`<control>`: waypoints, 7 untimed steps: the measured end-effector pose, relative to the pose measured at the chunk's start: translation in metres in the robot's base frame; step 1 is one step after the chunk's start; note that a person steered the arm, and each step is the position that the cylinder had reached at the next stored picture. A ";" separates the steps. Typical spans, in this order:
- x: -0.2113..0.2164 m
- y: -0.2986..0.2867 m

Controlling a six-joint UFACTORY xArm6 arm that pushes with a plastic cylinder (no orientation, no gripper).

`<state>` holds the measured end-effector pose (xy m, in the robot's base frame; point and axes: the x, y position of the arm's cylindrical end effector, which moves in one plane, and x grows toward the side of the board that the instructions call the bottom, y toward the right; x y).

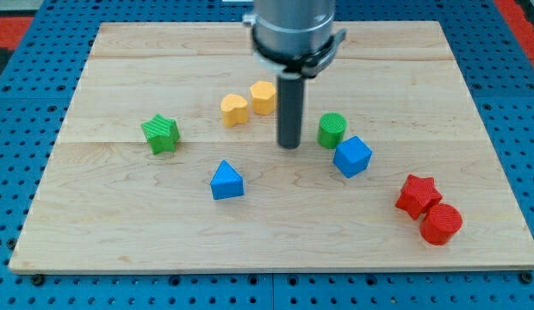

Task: Slightly push the blue triangle to the right of the board

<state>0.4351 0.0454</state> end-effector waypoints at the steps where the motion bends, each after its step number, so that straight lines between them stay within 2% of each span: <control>1: 0.006 0.058; 3: 0.046 0.080; 5: 0.055 0.039; 6: 0.080 0.066; 7: 0.079 0.020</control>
<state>0.5143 0.0649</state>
